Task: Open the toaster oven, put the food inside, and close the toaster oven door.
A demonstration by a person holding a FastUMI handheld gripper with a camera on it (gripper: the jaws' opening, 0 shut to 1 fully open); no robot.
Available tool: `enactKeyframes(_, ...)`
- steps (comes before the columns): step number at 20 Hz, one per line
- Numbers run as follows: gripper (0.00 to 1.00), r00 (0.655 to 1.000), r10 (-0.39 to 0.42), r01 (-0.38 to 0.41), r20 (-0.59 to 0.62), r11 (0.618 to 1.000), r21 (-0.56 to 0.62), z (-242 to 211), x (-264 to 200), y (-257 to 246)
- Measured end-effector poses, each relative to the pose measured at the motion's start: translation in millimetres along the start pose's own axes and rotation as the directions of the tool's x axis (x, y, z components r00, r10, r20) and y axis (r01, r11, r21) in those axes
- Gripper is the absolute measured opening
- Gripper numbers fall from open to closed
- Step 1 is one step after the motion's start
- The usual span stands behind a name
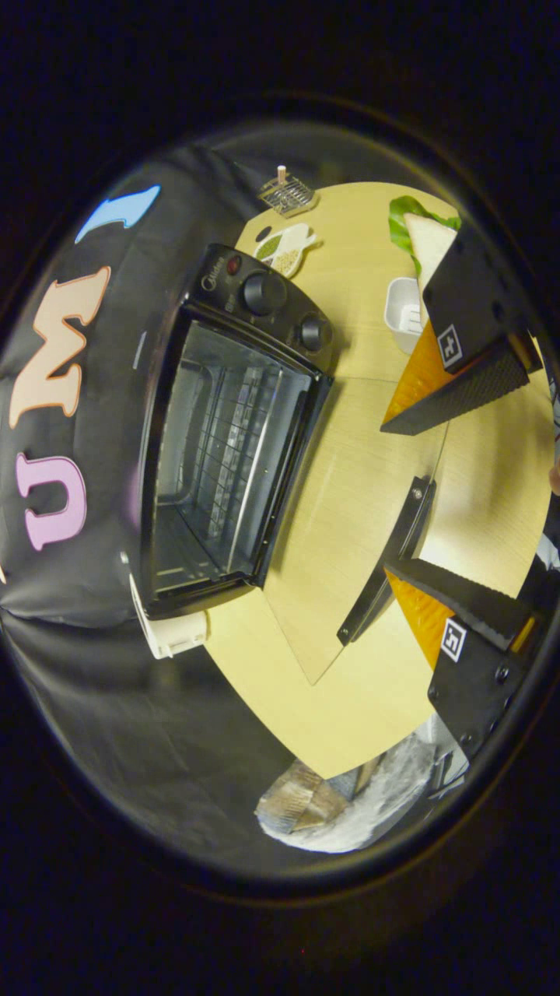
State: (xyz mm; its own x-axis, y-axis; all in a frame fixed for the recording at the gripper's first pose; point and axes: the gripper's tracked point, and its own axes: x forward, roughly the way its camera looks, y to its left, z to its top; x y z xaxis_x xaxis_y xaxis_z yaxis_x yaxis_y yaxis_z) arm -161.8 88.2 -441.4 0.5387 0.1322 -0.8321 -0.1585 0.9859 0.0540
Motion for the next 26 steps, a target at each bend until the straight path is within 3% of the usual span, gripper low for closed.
enactKeyframes(4, 1.00, 0.997, 0.026, -0.023, -0.071, 0.999, 0.037, -24, 17, 3)
enactKeyframes(12, 0.99, 0.997, 0.073, -0.072, -0.013, 0.992, 0.102, -7, 10, -3)
enactKeyframes(17, 0.99, 0.994, 0.062, -0.075, 0.094, 0.987, 0.144, 28, -17, -31)
enactKeyframes(20, 0.98, 0.985, 0.016, -0.051, 0.172, 0.979, 0.200, 55, -39, -70)
enactKeyframes(26, 0.98, 0.954, -0.171, 0.077, 0.245, 0.934, 0.350, 64, -78, -191)
